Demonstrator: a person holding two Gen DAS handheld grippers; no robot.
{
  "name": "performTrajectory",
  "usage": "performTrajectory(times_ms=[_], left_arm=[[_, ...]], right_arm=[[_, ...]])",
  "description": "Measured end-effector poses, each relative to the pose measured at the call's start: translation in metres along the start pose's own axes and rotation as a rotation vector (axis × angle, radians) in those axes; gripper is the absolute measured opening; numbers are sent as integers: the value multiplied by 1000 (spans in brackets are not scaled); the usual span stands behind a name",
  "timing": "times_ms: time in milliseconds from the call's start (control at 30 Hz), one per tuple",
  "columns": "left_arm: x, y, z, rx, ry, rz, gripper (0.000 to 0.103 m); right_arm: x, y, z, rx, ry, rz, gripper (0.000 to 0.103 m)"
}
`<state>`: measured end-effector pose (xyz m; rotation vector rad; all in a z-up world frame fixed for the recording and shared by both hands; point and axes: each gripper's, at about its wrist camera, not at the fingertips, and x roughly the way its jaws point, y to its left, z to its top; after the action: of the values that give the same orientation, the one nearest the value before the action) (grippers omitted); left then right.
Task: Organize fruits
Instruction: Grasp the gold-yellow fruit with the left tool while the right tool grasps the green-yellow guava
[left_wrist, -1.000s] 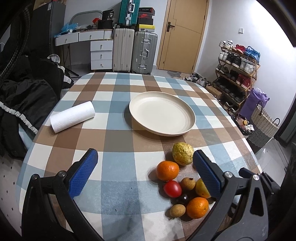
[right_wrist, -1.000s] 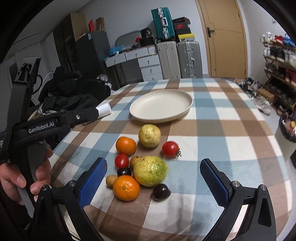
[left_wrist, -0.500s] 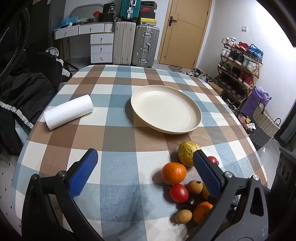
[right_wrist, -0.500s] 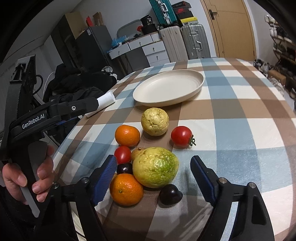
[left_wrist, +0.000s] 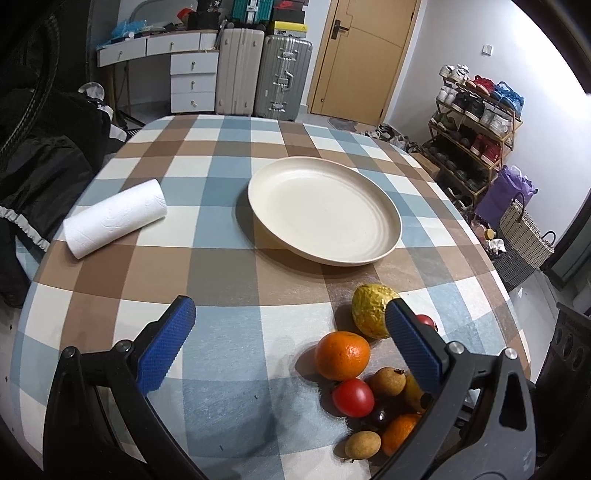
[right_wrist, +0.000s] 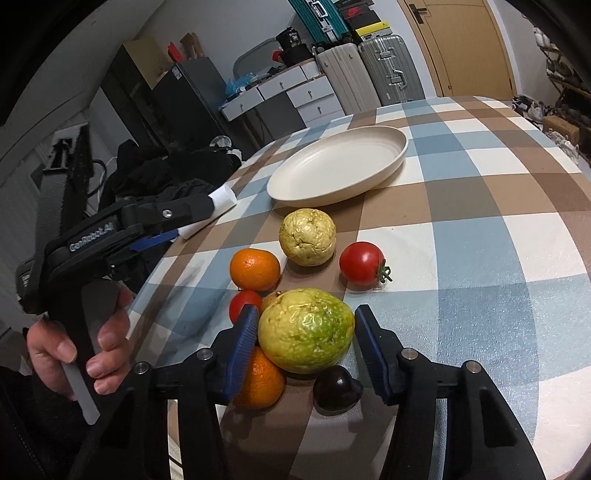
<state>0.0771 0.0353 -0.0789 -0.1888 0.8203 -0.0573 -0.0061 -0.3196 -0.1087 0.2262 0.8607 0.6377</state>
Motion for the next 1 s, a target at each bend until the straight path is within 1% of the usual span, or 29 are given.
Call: performTrajectory(times_ms=[267,467,700,900,1000], left_arm=[[25,-4,5,-4,73,-40,102],[50,-15,8,2,149,-92,102],[75,-32,8,24,235,-141,102],[88,-45,7,35,269,-183,102],[91,-47,9,24,281,-204,98]], right_arm=[[-10,-4,2,6,-41,34,55],[-17,-13,7,20,-71,37,55],[-20,-25,14,34,-82,37,55],[-27,-34,18,39,-99,33,55],[-29,-37,21,40,-106,32,55]])
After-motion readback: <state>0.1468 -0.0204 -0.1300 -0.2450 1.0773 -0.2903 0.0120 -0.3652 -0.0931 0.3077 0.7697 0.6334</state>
